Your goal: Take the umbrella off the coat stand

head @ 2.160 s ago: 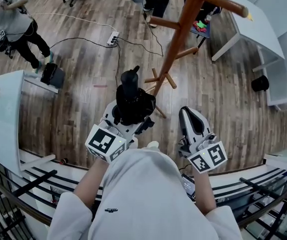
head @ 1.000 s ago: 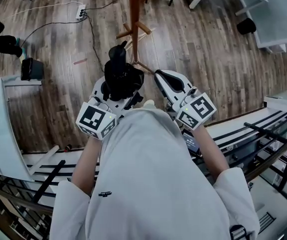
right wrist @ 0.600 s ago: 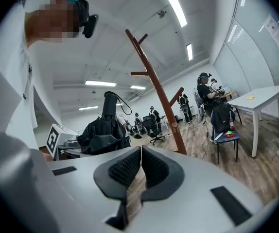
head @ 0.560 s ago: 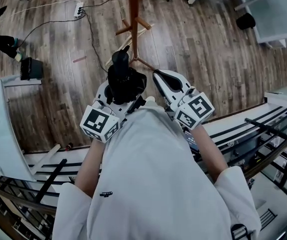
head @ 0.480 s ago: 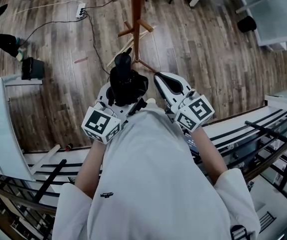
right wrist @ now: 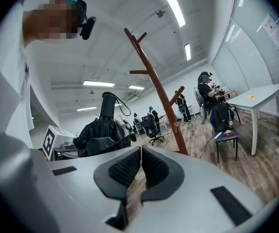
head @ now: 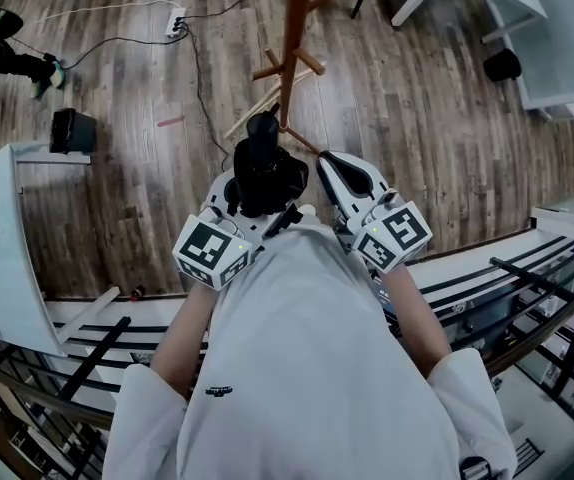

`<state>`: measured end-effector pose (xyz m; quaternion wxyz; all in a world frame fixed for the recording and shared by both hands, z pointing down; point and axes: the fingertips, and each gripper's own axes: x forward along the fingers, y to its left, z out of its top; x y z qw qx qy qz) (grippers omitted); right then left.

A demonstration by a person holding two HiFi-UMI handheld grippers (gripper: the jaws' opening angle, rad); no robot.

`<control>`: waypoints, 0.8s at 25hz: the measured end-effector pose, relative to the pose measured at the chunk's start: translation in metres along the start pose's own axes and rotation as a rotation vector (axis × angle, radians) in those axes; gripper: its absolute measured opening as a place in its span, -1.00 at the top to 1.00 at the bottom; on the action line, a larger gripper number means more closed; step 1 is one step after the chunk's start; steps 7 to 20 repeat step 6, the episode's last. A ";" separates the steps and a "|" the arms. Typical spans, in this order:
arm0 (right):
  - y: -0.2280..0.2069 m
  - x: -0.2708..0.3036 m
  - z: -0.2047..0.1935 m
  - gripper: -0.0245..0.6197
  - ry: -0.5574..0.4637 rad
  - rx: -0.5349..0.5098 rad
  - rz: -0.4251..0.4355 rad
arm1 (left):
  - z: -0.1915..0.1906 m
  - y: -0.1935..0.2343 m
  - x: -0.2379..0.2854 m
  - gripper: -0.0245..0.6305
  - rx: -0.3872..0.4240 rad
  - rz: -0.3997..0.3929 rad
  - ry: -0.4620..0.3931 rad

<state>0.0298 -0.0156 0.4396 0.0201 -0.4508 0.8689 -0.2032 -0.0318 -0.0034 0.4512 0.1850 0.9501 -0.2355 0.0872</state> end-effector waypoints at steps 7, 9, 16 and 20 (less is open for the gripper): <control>0.001 -0.002 0.000 0.81 0.009 0.003 -0.015 | 0.001 -0.002 0.000 0.09 -0.014 -0.013 -0.002; 0.001 -0.002 0.000 0.81 0.009 0.003 -0.015 | 0.001 -0.002 0.000 0.09 -0.014 -0.013 -0.002; 0.001 -0.002 0.000 0.81 0.009 0.003 -0.015 | 0.001 -0.002 0.000 0.09 -0.014 -0.013 -0.002; 0.001 -0.002 0.000 0.81 0.009 0.003 -0.015 | 0.001 -0.002 0.000 0.09 -0.014 -0.013 -0.002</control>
